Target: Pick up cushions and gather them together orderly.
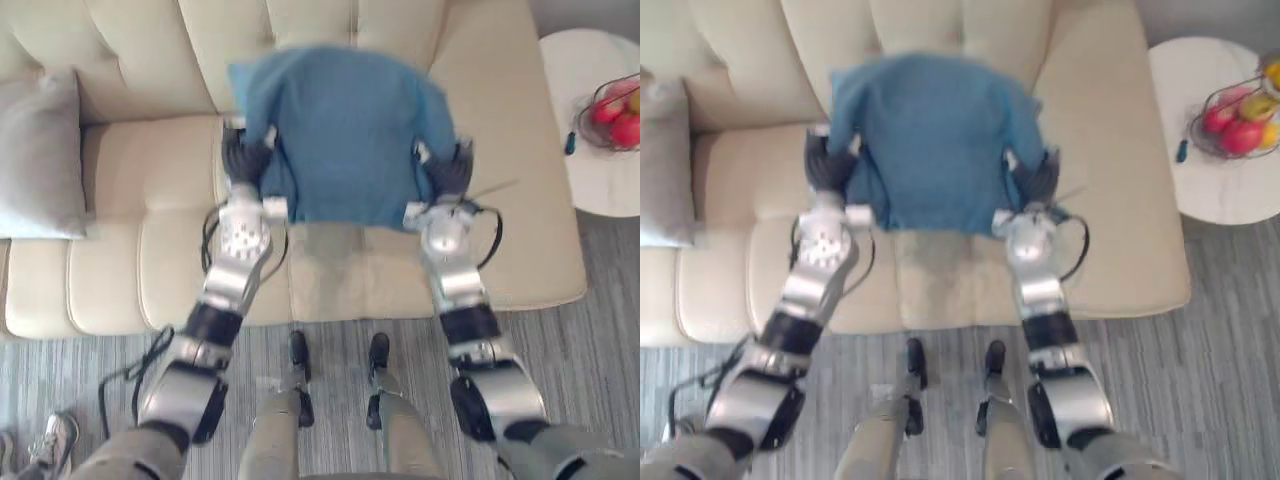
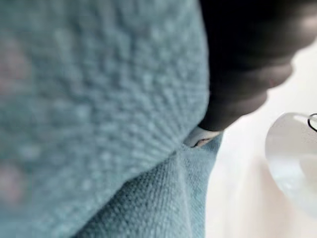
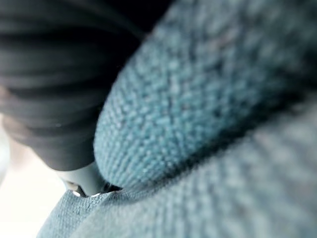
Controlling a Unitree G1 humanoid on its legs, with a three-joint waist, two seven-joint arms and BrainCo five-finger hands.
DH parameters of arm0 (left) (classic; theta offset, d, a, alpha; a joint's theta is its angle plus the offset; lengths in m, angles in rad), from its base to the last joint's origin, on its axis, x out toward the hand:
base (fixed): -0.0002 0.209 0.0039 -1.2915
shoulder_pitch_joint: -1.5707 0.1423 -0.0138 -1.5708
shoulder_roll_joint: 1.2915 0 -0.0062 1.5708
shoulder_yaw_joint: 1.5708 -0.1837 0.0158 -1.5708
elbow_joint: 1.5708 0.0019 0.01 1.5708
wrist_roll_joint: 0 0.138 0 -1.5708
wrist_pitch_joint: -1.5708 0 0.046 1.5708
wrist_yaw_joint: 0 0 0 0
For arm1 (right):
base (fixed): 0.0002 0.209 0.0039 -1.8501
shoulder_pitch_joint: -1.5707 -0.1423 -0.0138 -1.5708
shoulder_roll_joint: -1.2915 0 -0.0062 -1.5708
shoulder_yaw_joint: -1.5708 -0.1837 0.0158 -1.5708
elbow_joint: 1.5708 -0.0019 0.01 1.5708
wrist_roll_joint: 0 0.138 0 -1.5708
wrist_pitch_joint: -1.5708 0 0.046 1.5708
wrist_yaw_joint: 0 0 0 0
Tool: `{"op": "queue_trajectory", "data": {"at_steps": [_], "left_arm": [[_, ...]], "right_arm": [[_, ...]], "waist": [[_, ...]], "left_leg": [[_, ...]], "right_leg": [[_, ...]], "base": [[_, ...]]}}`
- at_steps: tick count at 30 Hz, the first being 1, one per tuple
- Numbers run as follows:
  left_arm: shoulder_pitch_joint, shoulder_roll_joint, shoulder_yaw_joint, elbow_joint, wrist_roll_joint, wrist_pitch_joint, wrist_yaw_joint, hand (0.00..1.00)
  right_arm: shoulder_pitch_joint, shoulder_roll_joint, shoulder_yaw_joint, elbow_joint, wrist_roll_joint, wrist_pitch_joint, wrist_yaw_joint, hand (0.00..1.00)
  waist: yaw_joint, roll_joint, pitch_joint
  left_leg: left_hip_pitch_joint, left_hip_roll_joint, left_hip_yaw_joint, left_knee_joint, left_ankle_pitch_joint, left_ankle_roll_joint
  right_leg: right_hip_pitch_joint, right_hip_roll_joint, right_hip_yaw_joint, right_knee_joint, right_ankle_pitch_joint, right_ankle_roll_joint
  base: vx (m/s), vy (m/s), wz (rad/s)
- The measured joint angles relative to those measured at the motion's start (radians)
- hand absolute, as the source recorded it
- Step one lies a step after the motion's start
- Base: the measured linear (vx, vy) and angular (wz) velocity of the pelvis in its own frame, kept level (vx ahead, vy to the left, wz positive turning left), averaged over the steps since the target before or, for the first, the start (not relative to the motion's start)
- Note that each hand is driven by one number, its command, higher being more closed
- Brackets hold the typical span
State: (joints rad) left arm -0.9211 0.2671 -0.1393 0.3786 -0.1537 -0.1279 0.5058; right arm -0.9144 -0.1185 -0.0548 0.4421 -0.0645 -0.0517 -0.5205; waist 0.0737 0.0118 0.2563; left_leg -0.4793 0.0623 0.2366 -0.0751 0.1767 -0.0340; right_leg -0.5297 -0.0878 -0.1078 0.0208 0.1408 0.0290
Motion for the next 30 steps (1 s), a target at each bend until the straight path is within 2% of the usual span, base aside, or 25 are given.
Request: {"op": "queue_trajectory", "data": {"at_steps": [5, 6, 7, 10, 13, 16, 19, 23, 24, 30], "left_arm": [[-0.226, 0.015, 0.072, 0.143, 0.036, -0.017, 0.053, 1.0], [-0.246, 0.015, 0.075, 0.157, 0.037, -0.017, 0.06, 0.0], [-0.296, 0.015, 0.098, 0.188, 0.038, -0.017, 0.073, 0.0], [-0.353, 0.014, 0.133, 0.218, 0.058, -0.014, 0.094, 0.0], [-0.4, 0.008, 0.145, 0.223, 0.065, -0.012, 0.106, 0.0], [-0.434, -0.015, 0.187, 0.241, 0.073, -0.01, 0.102, 0.0], [-0.425, -0.052, 0.233, 0.292, 0.072, -0.01, 0.099, 0.0], [-0.326, -0.091, 0.279, 0.308, 0.06, 0.003, 0.083, 0.0], [-0.253, -0.105, 0.282, 0.32, 0.042, 0.01, 0.077, 0.0], [-0.041, -0.157, 0.314, 0.318, -0.045, 0.011, 0.055, 0.0]], "right_arm": [[-0.242, 0.003, -0.023, 0.1, -0.021, -0.001, -0.09, 1.0], [-0.256, 0.004, -0.025, 0.101, -0.024, -0.001, -0.096, 1.0], [-0.295, 0.006, -0.034, 0.108, -0.027, 0.0, -0.121, 0.0], [-0.363, 0.027, -0.072, 0.154, -0.034, 0.005, -0.162, 0.0], [-0.396, 0.028, -0.104, 0.172, -0.032, 0.01, -0.205, 0.0], [-0.405, -0.005, -0.102, 0.176, -0.012, 0.019, -0.195, 0.0], [-0.39, -0.028, -0.097, 0.186, 0.01, 0.032, -0.165, 0.0], [-0.314, -0.03, -0.085, 0.213, 0.057, 0.051, -0.115, 0.0], [-0.257, -0.029, -0.076, 0.216, 0.07, 0.058, -0.096, 0.0], [-0.137, -0.009, -0.053, 0.202, 0.124, 0.059, -0.056, 0.0]], "waist": [[0.002, 0.025, 0.077], [0.003, 0.026, 0.081], [0.009, 0.028, 0.098], [0.009, 0.03, 0.1], [0.019, 0.03, 0.101], [0.026, 0.03, 0.101], [0.028, 0.03, 0.101], [0.03, 0.029, 0.112], [0.03, 0.032, 0.122], [0.023, 0.029, 0.127]], "left_leg": [[-0.075, -0.002, -0.054, -0.026, 0.042, -0.021], [-0.085, -0.002, -0.057, -0.027, 0.045, -0.026], [-0.112, 0.001, -0.065, -0.027, 0.051, -0.03], [-0.158, 0.013, -0.083, -0.026, 0.051, -0.03], [-0.198, 0.016, -0.089, -0.026, 0.062, -0.046], [-0.22, 0.021, -0.093, -0.026, 0.071, -0.053], [-0.232, 0.022, -0.097, -0.026, 0.087, -0.076], [-0.216, 0.035, -0.095, -0.026, 0.091, -0.081], [-0.202, 0.038, -0.096, -0.026, 0.09, -0.081], [-0.157, 0.047, -0.088, -0.026, 0.09, -0.082]], "right_leg": [[-0.055, 0.011, -0.024, -0.041, 0.024, -0.007], [-0.062, 0.011, -0.027, -0.045, 0.025, -0.008], [-0.081, 0.009, -0.037, -0.05, 0.027, -0.01], [-0.112, 0.014, -0.056, -0.066, 0.03, -0.014], [-0.143, 0.016, -0.068, -0.069, 0.03, -0.014], [-0.16, 0.017, -0.08, -0.067, 0.028, -0.014], [-0.185, 0.015, -0.079, -0.02, -0.004, -0.022], [-0.211, 0.019, -0.082, 0.078, -0.059, -0.038], [-0.218, 0.017, -0.081, 0.132, -0.09, -0.042], [-0.226, 0.017, -0.073, 0.235, -0.133, -0.052]], "base": [[0.01, -0.021, 0.11], [0.03, -0.014, 0.15], [0.03, 0.001, 0.11], [0.05, 0.019, 0.13], [0.06, 0.038, 0.12], [0.07, 0.063, 0.08], [0.05, 0.07, 0.1], [0.02, 0.056, 0.06], [0.01, 0.02, 0.05], [0.01, -0.01, 0.0]]}}
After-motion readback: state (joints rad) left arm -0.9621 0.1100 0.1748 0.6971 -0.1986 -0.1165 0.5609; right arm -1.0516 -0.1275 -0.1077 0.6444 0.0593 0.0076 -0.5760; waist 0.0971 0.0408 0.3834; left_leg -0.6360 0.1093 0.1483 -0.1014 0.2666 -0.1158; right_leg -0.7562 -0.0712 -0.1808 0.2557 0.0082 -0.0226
